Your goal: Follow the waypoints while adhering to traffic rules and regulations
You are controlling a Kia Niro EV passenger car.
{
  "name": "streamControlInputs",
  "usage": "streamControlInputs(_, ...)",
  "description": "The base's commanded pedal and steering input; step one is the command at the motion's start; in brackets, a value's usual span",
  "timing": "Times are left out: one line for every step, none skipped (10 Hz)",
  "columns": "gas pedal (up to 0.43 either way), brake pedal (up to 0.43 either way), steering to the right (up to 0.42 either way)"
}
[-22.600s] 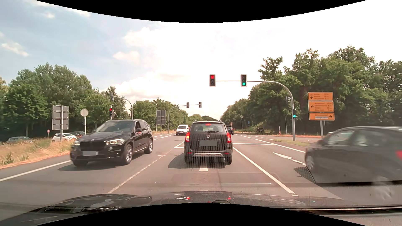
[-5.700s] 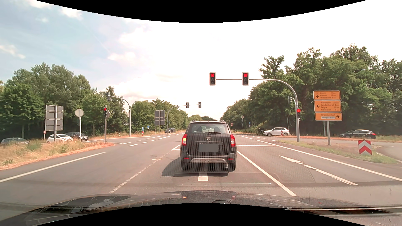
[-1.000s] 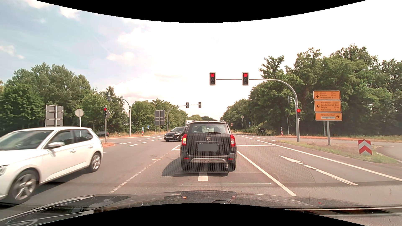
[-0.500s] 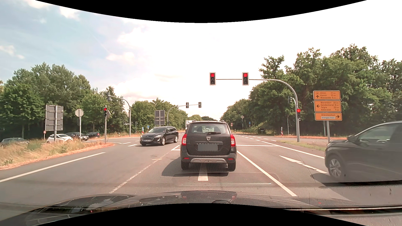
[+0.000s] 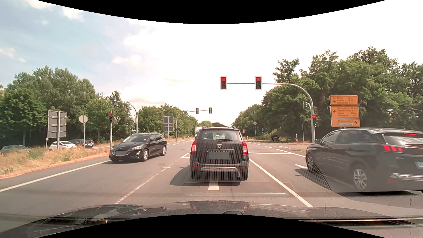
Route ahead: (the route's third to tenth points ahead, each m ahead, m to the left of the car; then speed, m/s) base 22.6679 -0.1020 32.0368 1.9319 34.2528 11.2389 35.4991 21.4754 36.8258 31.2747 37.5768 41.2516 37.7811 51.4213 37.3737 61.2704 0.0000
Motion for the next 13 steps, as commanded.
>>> streamControlInputs(0.000, 0.232, -0.003)
streamControlInputs(0.000, 0.250, -0.003)
streamControlInputs(0.000, 0.262, -0.003)
streamControlInputs(0.000, 0.268, -0.003)
streamControlInputs(0.000, 0.268, -0.003)
streamControlInputs(0.000, 0.262, -0.003)
streamControlInputs(0.000, 0.262, -0.003)
streamControlInputs(0.000, 0.262, -0.003)
streamControlInputs(0.000, 0.262, -0.003)
streamControlInputs(0.000, 0.262, -0.003)
streamControlInputs(0.000, 0.262, -0.003)
streamControlInputs(0.000, 0.262, -0.003)
streamControlInputs(0.000, 0.262, -0.003)
